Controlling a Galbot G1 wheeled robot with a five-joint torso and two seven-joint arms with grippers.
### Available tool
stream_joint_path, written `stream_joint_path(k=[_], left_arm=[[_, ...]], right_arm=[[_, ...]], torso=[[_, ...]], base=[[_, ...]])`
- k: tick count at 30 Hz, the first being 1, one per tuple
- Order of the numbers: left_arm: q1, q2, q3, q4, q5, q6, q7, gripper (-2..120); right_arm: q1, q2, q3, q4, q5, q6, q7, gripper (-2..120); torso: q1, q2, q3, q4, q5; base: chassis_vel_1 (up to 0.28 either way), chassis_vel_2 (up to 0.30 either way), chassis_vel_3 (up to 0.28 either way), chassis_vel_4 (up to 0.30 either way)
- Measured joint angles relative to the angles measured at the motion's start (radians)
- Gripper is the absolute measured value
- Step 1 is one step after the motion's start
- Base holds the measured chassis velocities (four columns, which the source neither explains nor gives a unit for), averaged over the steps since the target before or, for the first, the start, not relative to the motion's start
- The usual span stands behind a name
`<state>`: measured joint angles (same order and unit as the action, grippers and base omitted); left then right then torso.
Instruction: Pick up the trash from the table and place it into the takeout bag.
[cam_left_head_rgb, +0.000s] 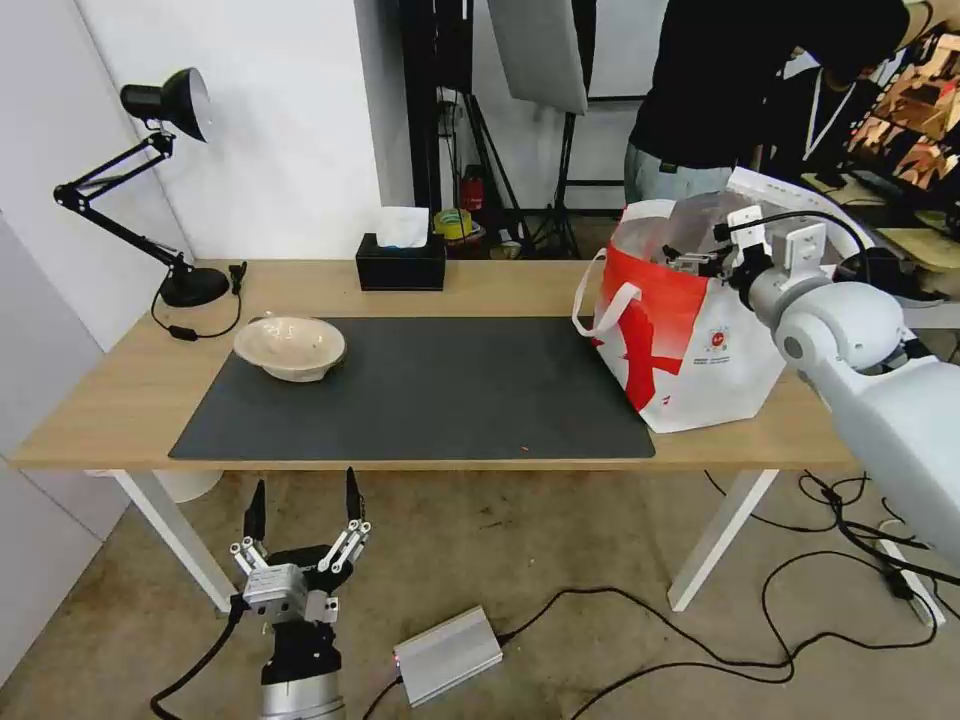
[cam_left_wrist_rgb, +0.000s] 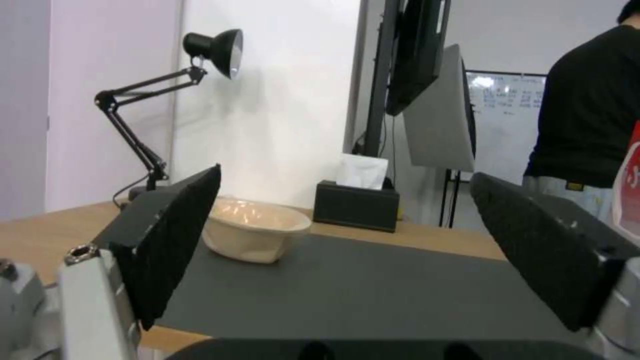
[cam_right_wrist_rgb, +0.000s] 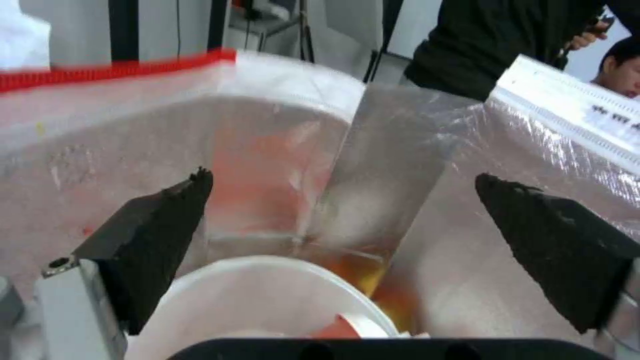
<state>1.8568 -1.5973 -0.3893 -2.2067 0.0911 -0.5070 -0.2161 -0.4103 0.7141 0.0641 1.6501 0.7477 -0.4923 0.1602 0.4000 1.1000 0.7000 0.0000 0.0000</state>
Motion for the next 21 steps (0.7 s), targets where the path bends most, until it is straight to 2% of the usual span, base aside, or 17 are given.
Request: stream_joint_path(k=[7,10,13,15,16,18,19,21], left_arm=[[0.001,0.000,0.003,-0.001,0.000,0.000,0.000,100],[0.002,0.000,0.008,-0.002,0.000,0.000,0.000,100],[0.002,0.000,0.008,-0.002,0.000,0.000,0.000,100],[0.002,0.000,0.005,-0.002,-0.001,-0.003,0.000,100],[0.002,0.000,0.005,-0.002,-0.001,-0.003,0.000,100],[0.002,0.000,0.002,-0.004,-0.002,-0.004,0.000,100],[0.002,0.000,-0.001,-0.006,-0.002,-0.004,-0.001,100],[0.002,0.000,-0.001,-0.006,-0.003,-0.004,-0.001,100]], right_arm=[[-0.022,-0.003,0.021,0.022,0.047,0.112,0.040,100],[-0.046,-0.003,0.024,0.043,0.052,0.229,0.093,100],[-0.047,-0.003,0.024,0.044,0.052,0.233,0.096,100],[-0.089,0.015,0.042,0.081,0.036,0.360,0.157,100],[-0.089,0.015,0.042,0.081,0.036,0.360,0.157,100],[-0.104,0.029,0.049,0.094,0.026,0.431,0.184,100],[-0.128,0.043,0.056,0.108,0.008,0.531,0.208,100],[-0.144,0.047,0.061,0.120,0.003,0.564,0.213,100]], torso=[[0.000,0.000,0.000,0.0000,0.0000],[0.000,0.000,0.000,0.0000,0.0000],[0.000,0.000,0.000,0.0000,0.0000],[0.000,0.000,0.000,0.0000,0.0000],[0.000,0.000,0.000,0.0000,0.0000],[0.000,0.000,0.000,0.0000,0.0000],[0.000,0.000,0.000,0.0002,-0.0001],[0.000,0.000,0.000,0.0002,-0.0001]], base=[[0.000,0.000,0.000,0.000],[0.000,0.000,0.000,0.000],[0.000,0.000,0.000,0.000],[0.000,0.000,0.000,0.000],[0.000,0.000,0.000,0.000],[0.000,0.000,0.000,0.000],[0.000,0.000,0.000,0.000],[0.000,0.000,0.000,0.000]])
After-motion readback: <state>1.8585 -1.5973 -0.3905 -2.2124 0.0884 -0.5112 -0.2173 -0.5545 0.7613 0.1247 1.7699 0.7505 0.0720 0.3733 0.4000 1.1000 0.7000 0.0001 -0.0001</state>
